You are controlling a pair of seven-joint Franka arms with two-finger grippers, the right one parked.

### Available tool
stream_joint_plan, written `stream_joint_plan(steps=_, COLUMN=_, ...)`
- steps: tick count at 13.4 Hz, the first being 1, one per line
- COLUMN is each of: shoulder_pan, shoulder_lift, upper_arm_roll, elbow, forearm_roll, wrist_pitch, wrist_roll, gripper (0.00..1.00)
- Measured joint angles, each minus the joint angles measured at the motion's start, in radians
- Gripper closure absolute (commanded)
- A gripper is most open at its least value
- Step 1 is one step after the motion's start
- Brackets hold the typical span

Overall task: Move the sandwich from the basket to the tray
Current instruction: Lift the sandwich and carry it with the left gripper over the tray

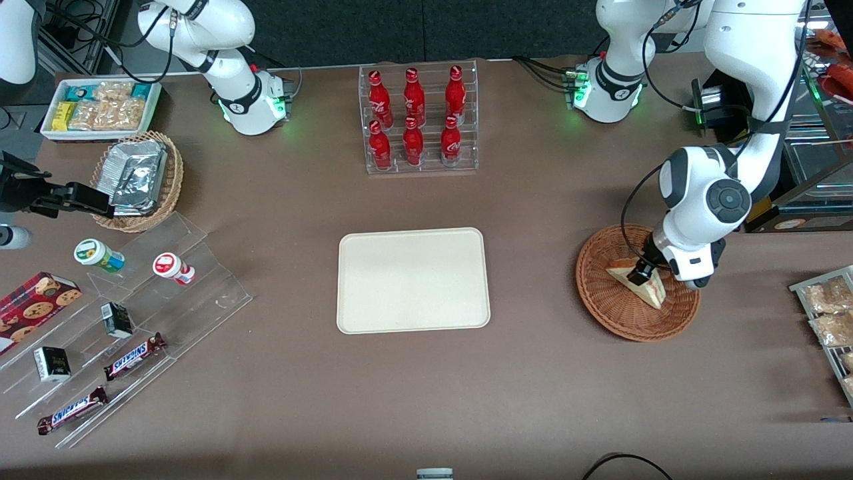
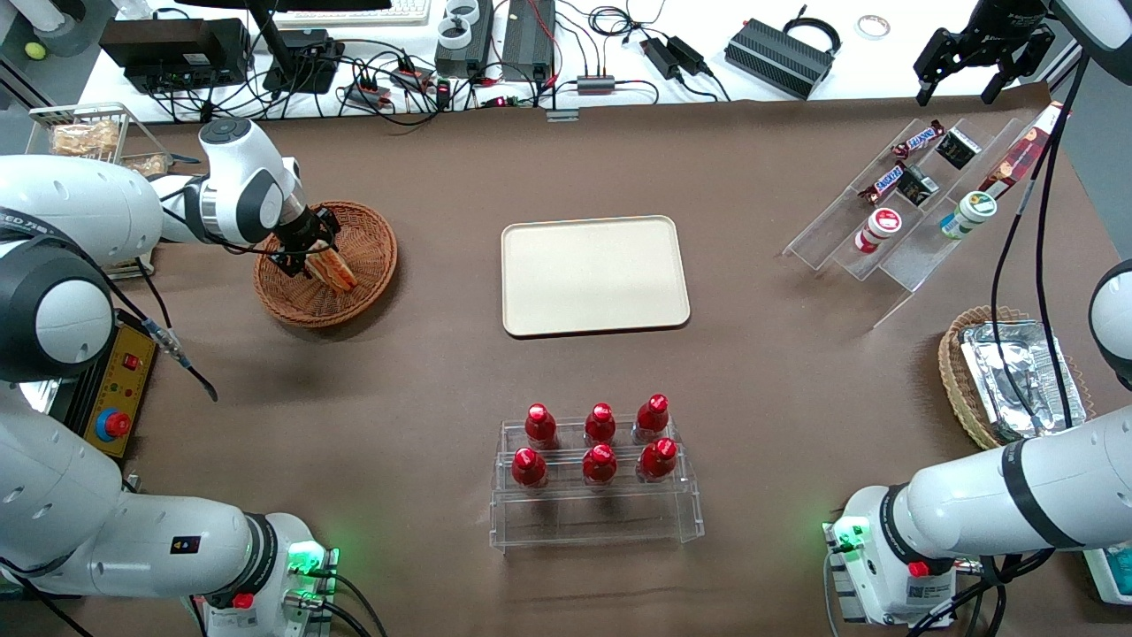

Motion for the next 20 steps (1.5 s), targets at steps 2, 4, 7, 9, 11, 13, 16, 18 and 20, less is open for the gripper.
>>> stream_joint_plan(steps=2, shoulder_pan=-0.001, shoulder_lift=0.000, upper_arm_roll=0.000, elbow=0.000, forearm_roll=0.000, wrist_pitch=0.000, wrist_roll=-0.003, gripper=0.88)
stream_joint_plan(steps=4, shoulder_pan=-0.001, shoulder_lift=-0.001, upper_arm_roll=0.000, elbow=0.002, forearm_roll=0.000, wrist_pitch=0.001, wrist_roll=-0.004, gripper=0.88)
stream_joint_plan(steps=7, shoulder_pan=-0.019, shoulder_lift=-0.018, upper_arm_roll=-0.001, elbow=0.045, forearm_roll=0.001, wrist_pitch=-0.084, wrist_roll=-0.004, gripper=0.88)
stream_joint_plan(steps=9, shoulder_pan=-0.070, shoulder_lift=-0.053, upper_arm_roll=-0.003, elbow=0.116, forearm_roll=0.021, wrist_pitch=-0.238, wrist_roll=-0.004, gripper=0.88)
stream_joint_plan(steps=11, shoulder_pan=-0.132, shoulder_lift=-0.100, upper_arm_roll=-0.005, elbow=0.194, forearm_roll=0.057, wrist_pitch=-0.402, wrist_roll=-0.005, gripper=0.88)
stream_joint_plan(steps=13, shoulder_pan=-0.224, shoulder_lift=-0.128, upper_arm_roll=-0.006, elbow=0.274, forearm_roll=0.066, wrist_pitch=-0.514, wrist_roll=-0.005, gripper=0.86)
stream_joint_plan(steps=16, shoulder_pan=-0.390, shoulder_lift=-0.111, upper_arm_roll=-0.010, elbow=0.365, forearm_roll=0.067, wrist_pitch=-0.544, wrist_roll=-0.019, gripper=0.86)
stream_joint_plan(steps=18, shoulder_pan=-0.492, shoulder_lift=-0.048, upper_arm_roll=-0.011, elbow=0.439, forearm_roll=0.067, wrist_pitch=-0.533, wrist_roll=-0.038, gripper=0.86)
stream_joint_plan(steps=20, shoulder_pan=-0.585, shoulder_lift=0.073, upper_arm_roll=-0.011, elbow=0.544, forearm_roll=0.068, wrist_pitch=-0.526, wrist_roll=-0.061, gripper=0.87)
